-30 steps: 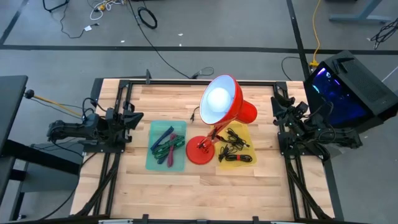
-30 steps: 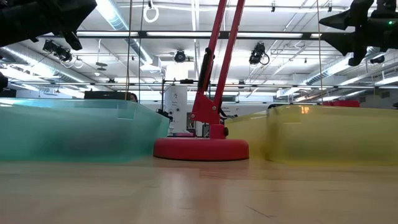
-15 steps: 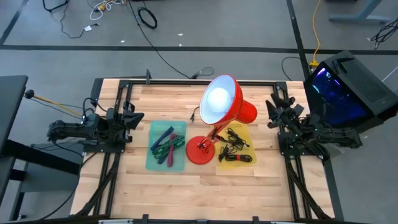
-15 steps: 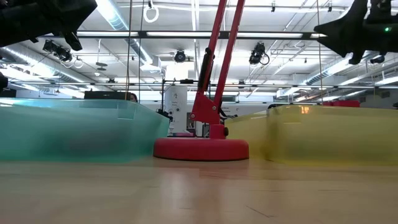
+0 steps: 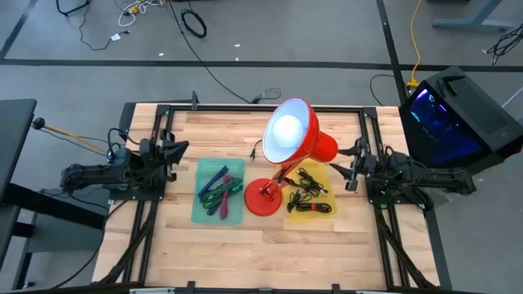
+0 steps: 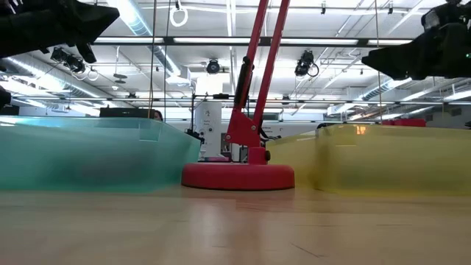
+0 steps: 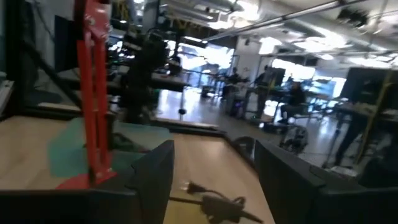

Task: Pick & Place USB Port
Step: Return to Home Position

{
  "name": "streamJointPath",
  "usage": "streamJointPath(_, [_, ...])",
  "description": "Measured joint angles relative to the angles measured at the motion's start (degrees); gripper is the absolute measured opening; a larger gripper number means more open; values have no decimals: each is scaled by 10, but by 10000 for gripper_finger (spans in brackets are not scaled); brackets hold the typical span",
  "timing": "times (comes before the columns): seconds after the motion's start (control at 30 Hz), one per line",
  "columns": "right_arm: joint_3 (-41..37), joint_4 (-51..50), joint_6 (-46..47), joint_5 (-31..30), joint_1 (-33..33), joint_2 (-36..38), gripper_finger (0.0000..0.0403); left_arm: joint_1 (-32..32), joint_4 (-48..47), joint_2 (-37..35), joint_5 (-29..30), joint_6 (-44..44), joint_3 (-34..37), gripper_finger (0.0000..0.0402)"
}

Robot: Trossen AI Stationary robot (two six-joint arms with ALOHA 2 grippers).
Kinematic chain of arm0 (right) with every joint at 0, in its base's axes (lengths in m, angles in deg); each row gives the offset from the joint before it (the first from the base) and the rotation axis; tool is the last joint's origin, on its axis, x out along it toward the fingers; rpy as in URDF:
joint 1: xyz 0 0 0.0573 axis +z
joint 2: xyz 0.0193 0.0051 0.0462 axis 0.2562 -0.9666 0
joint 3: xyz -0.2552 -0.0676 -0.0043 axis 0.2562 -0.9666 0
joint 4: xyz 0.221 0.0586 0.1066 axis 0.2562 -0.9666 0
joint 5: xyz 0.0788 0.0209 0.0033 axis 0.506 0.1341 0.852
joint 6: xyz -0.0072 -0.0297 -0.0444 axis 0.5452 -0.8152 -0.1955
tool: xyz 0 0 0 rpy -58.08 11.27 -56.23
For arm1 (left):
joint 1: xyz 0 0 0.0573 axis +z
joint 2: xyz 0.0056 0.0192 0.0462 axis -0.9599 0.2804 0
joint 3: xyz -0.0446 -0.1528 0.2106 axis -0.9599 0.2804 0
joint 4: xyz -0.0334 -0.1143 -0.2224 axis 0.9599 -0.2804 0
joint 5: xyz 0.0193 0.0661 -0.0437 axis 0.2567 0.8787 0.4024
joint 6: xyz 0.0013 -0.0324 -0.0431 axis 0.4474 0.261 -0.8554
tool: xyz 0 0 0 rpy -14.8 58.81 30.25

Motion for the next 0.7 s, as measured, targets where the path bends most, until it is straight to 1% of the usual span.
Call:
streamJointPath(0.23, [0,-24,0,2,0,0,223,11,0,0,1,0,0,19])
streamJointPath(0.43, [0,-24,3,29,0,0,223,11,0,0,1,0,0,19])
streamJointPath(0.7, [0,-24,7,29,0,0,223,11,0,0,1,0,0,19])
